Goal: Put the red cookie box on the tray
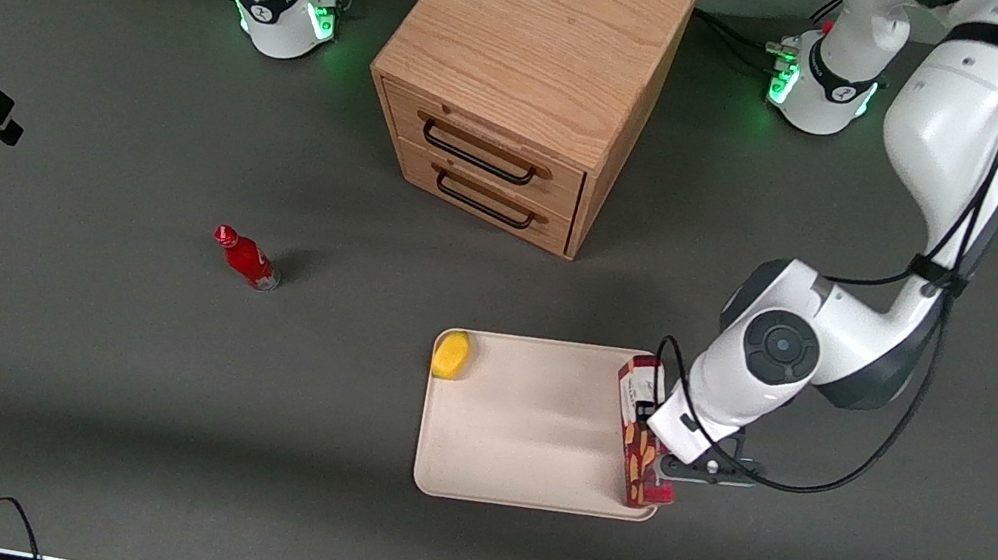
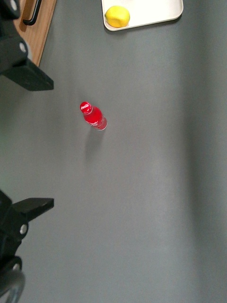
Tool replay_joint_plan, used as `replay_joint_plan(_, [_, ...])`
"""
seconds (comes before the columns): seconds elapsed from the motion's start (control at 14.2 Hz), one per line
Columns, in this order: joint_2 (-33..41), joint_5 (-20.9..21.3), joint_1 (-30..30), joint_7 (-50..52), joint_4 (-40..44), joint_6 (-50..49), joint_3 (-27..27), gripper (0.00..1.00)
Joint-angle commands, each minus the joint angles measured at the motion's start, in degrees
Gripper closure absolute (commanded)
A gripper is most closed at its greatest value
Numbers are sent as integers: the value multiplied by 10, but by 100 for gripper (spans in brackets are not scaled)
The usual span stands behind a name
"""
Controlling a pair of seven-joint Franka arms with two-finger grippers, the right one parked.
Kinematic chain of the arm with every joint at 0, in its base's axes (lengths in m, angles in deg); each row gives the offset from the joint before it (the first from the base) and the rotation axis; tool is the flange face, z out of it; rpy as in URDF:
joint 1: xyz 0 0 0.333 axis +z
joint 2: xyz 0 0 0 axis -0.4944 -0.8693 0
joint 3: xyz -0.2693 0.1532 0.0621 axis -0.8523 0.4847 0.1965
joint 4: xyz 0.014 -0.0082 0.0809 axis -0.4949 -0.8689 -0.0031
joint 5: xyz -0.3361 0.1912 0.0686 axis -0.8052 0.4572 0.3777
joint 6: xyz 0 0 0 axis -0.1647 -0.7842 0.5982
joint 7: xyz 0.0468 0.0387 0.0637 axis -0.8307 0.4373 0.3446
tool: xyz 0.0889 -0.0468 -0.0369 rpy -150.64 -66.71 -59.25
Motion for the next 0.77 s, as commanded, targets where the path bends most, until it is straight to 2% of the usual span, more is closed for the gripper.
replay_joint_plan(0.0, [83,-47,11,-55,-2,-103,5,0])
replay_joint_plan(0.07, [112,-78,14,-105,3,-150,24,0])
replay_joint_plan(0.21, [179,-156,13,-248,21,-250,102,0])
replay_joint_plan(0.28, [211,-172,13,-312,20,-295,136,0])
replay_joint_plan(0.49, [282,-175,14,-477,-4,-379,224,0])
replay_joint_plan(0.7, [315,-177,14,-543,-44,-379,270,0])
